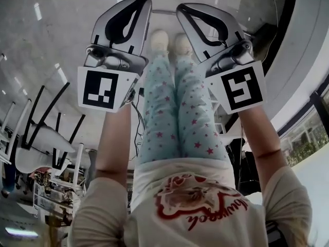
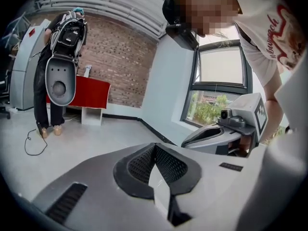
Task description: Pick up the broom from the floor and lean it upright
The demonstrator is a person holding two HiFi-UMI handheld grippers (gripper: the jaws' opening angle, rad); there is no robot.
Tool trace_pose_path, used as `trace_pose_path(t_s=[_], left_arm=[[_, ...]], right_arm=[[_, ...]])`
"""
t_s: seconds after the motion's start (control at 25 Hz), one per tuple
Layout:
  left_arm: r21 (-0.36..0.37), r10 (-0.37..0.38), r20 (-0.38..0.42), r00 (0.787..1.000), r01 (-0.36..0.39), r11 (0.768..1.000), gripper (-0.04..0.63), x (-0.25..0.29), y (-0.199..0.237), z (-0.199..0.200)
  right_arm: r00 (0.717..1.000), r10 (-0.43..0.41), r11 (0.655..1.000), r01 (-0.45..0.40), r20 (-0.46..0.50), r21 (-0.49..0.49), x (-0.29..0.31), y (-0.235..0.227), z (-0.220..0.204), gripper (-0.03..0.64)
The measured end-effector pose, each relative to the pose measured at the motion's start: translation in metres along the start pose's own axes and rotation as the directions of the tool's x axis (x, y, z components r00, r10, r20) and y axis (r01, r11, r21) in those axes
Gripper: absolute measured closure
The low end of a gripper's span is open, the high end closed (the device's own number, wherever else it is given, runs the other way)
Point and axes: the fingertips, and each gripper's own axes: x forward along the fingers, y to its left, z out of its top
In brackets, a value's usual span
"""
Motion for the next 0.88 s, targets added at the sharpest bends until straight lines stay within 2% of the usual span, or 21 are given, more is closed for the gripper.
trace_pose_path(t_s=[0.08,0.24,0.36,0.6,0.72,0.88], left_arm=[[-0.009,-0.005,-0.004,1.000,0.005,1.000,0.574,0.010,0.011,-0.036],[-0.006,-0.034,-0.043,0.998,0.034,0.999,0.574,0.040,0.026,-0.146],[-0.019,-0.054,-0.064,0.996,0.053,0.998,0.574,0.047,0.033,-0.196],[-0.023,-0.043,-0.092,0.995,0.041,0.999,0.575,0.034,0.037,-0.210],[-0.012,-0.039,-0.113,0.993,0.037,0.999,0.574,0.028,0.037,-0.210],[0.009,-0.036,-0.130,0.991,0.038,0.999,0.574,0.026,0.032,-0.217]], right_arm=[[1.000,0.007,1.000,-0.007,-0.012,0.005,0.022,-0.001,-0.036,0.594],[0.999,0.021,1.000,-0.021,-0.034,0.005,0.069,-0.007,-0.142,0.594],[0.997,0.028,0.999,-0.030,-0.068,-0.022,0.091,-0.004,-0.194,0.594],[0.976,0.055,0.989,-0.082,-0.211,-0.122,0.095,0.010,-0.239,0.594],[0.970,0.056,0.988,-0.087,-0.235,-0.126,0.097,0.012,-0.245,0.594],[0.956,0.096,0.971,-0.152,-0.278,-0.186,0.102,0.021,-0.264,0.594]])
